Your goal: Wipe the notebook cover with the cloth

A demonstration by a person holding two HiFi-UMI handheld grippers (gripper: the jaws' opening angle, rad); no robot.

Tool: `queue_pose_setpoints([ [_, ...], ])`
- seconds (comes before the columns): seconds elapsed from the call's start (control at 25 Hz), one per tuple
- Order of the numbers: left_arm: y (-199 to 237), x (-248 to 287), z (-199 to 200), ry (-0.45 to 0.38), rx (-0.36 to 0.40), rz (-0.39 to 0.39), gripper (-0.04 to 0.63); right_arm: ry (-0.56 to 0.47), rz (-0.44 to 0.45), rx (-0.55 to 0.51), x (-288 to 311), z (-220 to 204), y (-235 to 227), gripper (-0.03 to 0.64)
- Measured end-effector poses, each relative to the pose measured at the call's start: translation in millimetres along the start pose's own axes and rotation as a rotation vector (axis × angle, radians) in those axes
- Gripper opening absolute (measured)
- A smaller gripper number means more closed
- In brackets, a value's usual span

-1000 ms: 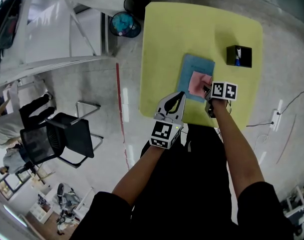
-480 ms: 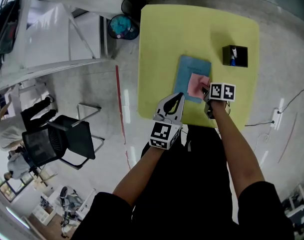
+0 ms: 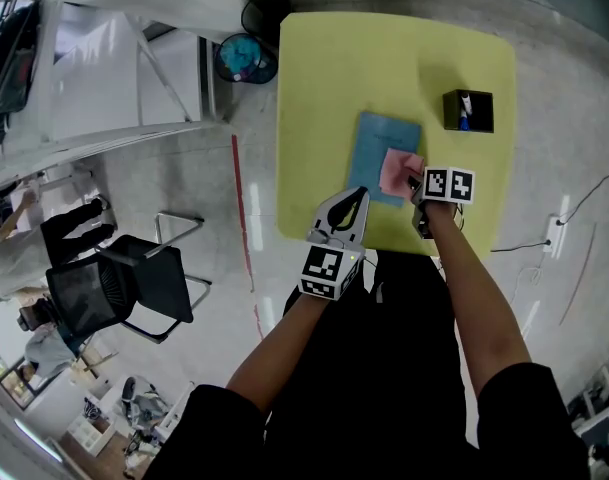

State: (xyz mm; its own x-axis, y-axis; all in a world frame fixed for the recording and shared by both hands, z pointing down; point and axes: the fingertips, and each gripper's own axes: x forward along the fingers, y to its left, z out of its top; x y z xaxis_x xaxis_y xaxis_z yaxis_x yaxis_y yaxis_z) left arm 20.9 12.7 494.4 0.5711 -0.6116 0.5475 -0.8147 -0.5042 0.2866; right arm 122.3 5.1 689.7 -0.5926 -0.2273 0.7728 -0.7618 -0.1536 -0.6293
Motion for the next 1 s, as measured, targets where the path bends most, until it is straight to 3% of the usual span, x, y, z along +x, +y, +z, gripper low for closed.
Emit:
queue_pose_setpoints([
  [0.2,2,-7,-3,0.000,0.000,-0.006,0.008,-0.031,0.005,0.073,-3,0,-3,0.037],
  [0.36,4,-13,-6,0.000,0.000,-0.025,0.008,-0.085,0.006,0.041,-9,4,9,0.037],
  [0.72,19,-37,1,-0.045,0.037,-0.057,0.008,-0.252,0.102,0.016,-50,17,79,0.037],
  [1.0,46,-56,-1,-0.048,0.018,-0.037,0.008,-0.232,0.161,-0.013,-30,3,132,0.037],
])
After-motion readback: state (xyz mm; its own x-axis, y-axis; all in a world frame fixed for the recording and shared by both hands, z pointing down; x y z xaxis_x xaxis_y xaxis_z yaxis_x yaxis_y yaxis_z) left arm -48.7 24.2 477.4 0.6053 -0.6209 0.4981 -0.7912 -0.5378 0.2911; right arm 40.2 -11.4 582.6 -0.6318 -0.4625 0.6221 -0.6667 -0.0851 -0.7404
